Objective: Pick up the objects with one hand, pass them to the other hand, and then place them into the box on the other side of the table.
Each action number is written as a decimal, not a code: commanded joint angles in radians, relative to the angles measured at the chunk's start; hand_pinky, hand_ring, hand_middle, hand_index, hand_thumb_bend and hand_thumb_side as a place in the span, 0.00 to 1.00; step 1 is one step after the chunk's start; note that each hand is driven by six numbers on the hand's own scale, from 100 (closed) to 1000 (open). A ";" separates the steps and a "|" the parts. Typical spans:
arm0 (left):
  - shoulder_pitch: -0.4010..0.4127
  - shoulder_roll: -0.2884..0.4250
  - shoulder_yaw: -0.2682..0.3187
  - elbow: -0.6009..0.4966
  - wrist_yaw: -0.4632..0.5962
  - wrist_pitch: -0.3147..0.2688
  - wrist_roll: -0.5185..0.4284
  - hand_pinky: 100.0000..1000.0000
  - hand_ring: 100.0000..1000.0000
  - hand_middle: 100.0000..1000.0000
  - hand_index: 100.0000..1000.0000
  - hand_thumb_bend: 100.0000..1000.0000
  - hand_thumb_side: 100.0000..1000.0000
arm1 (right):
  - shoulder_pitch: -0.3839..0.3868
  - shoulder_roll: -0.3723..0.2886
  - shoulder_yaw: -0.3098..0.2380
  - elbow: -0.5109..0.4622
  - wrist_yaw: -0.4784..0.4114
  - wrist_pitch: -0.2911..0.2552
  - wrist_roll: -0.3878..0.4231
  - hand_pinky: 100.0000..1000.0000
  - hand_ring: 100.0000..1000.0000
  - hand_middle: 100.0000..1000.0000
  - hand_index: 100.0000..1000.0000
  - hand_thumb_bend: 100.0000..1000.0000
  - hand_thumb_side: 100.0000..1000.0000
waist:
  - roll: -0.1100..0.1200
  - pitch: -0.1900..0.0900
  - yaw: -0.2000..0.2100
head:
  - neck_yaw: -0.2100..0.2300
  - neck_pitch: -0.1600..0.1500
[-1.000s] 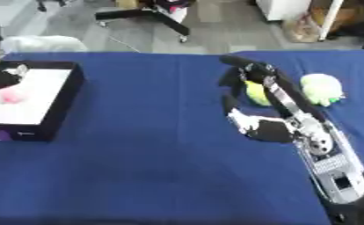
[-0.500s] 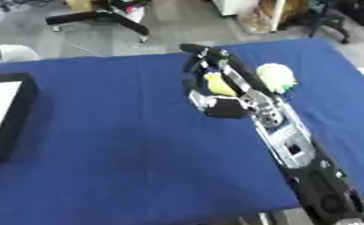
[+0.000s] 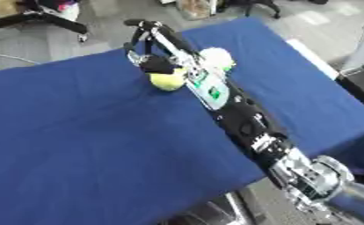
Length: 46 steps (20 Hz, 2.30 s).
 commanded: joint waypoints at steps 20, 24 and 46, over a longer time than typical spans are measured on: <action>0.023 -0.019 -0.002 0.007 -0.034 -0.017 -0.105 0.76 0.65 0.72 0.88 0.00 0.73 | -0.113 -0.130 -0.066 0.289 0.397 -0.041 0.251 0.72 0.57 0.79 0.95 0.15 0.64 | -0.022 -0.018 0.002 | -0.033 -0.002; 0.025 -0.020 -0.001 0.011 -0.035 -0.019 -0.110 0.76 0.65 0.72 0.88 0.00 0.73 | -0.114 -0.138 -0.076 0.308 0.440 -0.037 0.284 0.73 0.62 0.80 0.95 0.19 0.64 | -0.022 -0.018 0.001 | -0.032 -0.002; 0.026 -0.036 -0.002 0.023 -0.039 -0.024 -0.120 0.76 0.64 0.72 0.89 0.00 0.74 | -0.088 -0.140 -0.105 0.346 0.608 -0.015 0.242 0.66 0.37 0.34 0.40 0.00 0.05 | -0.014 -0.015 -0.003 | -0.032 -0.002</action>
